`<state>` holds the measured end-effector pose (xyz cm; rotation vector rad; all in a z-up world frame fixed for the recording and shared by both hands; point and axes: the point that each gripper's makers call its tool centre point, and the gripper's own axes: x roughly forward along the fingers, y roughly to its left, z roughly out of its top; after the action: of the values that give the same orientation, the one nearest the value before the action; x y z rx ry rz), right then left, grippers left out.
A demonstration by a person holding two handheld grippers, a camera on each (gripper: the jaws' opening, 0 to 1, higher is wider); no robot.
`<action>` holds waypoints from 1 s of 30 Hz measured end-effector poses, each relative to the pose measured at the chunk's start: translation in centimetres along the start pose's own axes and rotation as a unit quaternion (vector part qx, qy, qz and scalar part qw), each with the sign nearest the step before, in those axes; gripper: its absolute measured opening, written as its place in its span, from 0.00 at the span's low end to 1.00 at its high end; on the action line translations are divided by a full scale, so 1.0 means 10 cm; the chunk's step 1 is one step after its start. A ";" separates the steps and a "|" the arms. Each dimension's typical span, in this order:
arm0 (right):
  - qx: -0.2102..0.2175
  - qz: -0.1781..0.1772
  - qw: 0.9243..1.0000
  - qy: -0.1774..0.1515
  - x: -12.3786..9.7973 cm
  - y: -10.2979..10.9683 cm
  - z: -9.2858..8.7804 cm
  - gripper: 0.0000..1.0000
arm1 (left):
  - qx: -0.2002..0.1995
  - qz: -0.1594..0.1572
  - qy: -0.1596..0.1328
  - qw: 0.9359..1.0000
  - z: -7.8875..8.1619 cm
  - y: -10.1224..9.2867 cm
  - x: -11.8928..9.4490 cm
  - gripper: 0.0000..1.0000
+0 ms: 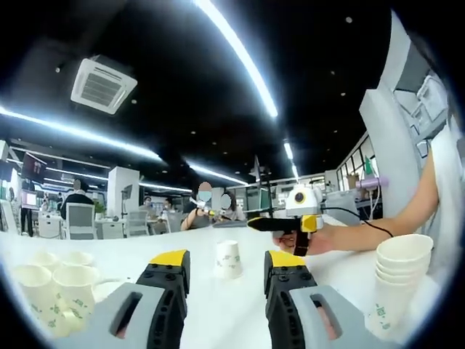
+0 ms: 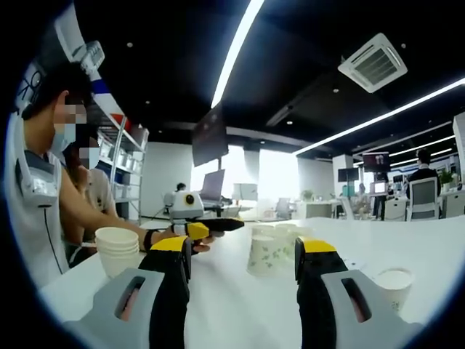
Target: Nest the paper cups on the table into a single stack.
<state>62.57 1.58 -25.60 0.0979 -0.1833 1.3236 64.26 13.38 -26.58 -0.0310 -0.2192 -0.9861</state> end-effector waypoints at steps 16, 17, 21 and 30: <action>0.022 -0.021 0.999 0.014 -0.03 -0.16 -0.07 0.72 | 0.005 0.010 -0.019 1.000 0.08 0.07 0.00 0.51; 0.022 -0.022 0.999 0.014 -0.04 -0.16 -0.07 0.72 | 0.004 0.010 -0.018 1.000 0.08 0.07 0.00 0.51; 0.024 -0.027 0.999 0.012 -0.05 -0.19 -0.06 0.70 | 0.003 0.014 -0.016 1.000 0.06 0.10 -0.02 0.45; 0.024 -0.036 0.999 0.015 -0.06 -0.22 -0.09 0.70 | -0.024 0.012 -0.019 0.999 0.02 0.12 0.00 0.56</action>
<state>64.64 0.63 -26.48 0.1241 -0.1205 1.2570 65.23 14.03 -26.29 -0.0952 -0.2289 -0.9671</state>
